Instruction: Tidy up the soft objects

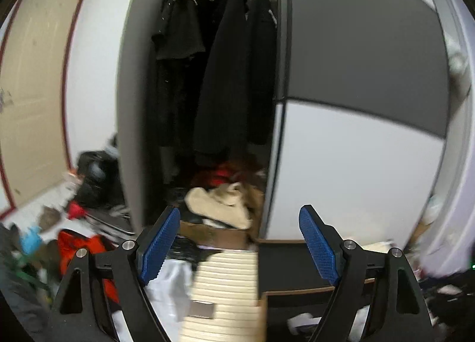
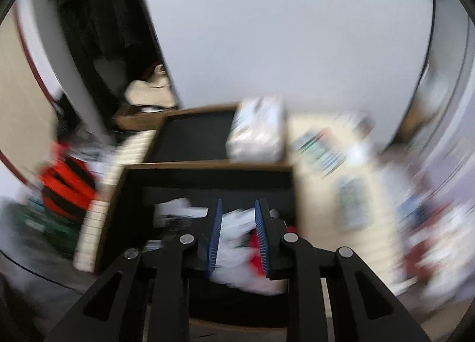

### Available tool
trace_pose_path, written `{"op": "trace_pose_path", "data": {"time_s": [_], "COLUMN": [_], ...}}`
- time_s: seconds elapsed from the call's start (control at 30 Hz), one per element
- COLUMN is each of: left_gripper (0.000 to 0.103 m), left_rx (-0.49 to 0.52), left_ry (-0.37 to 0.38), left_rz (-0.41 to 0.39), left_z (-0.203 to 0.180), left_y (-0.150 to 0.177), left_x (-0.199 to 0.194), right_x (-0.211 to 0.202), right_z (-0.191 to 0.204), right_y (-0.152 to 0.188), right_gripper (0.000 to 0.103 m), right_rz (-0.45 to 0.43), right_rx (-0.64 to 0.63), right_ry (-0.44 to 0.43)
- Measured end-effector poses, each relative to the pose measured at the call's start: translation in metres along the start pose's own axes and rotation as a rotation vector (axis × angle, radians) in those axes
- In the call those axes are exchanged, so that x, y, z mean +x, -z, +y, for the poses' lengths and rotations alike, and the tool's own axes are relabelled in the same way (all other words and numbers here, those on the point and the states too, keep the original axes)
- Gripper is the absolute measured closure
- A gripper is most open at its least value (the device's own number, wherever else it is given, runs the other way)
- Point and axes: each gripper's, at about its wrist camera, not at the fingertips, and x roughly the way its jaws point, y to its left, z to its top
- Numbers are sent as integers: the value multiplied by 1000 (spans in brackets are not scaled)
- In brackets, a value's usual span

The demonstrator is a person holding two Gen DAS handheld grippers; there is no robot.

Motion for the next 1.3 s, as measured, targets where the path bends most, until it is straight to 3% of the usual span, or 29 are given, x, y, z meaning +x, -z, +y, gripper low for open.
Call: {"op": "trace_pose_path", "data": {"time_s": [0.13, 0.33, 0.43, 0.57, 0.67, 0.83, 1.3], "left_gripper": [23, 23, 23, 23, 23, 23, 23], "left_rx": [46, 21, 50, 126, 119, 183, 203], "left_ry": [31, 155, 193, 173, 187, 120, 98], "left_rz": [26, 140, 213, 322, 400, 396, 421], "left_z": [-7, -32, -55, -88, -97, -110, -106], "left_y": [5, 21, 37, 60, 70, 78, 82], "left_x": [-1, 0, 5, 16, 20, 15, 22], "right_x": [-37, -46, -42, -40, -44, -46, -39], "right_z": [22, 32, 31, 29, 24, 21, 22], "right_y": [1, 4, 4, 4, 7, 7, 9], "right_gripper": [83, 83, 83, 83, 83, 83, 83], "right_rz": [-110, -72, -45, -19, -37, -55, -34], "right_rx": [-59, -7, 18, 51, 76, 75, 72], "right_ry": [114, 168, 138, 99, 39, 40, 62]}}
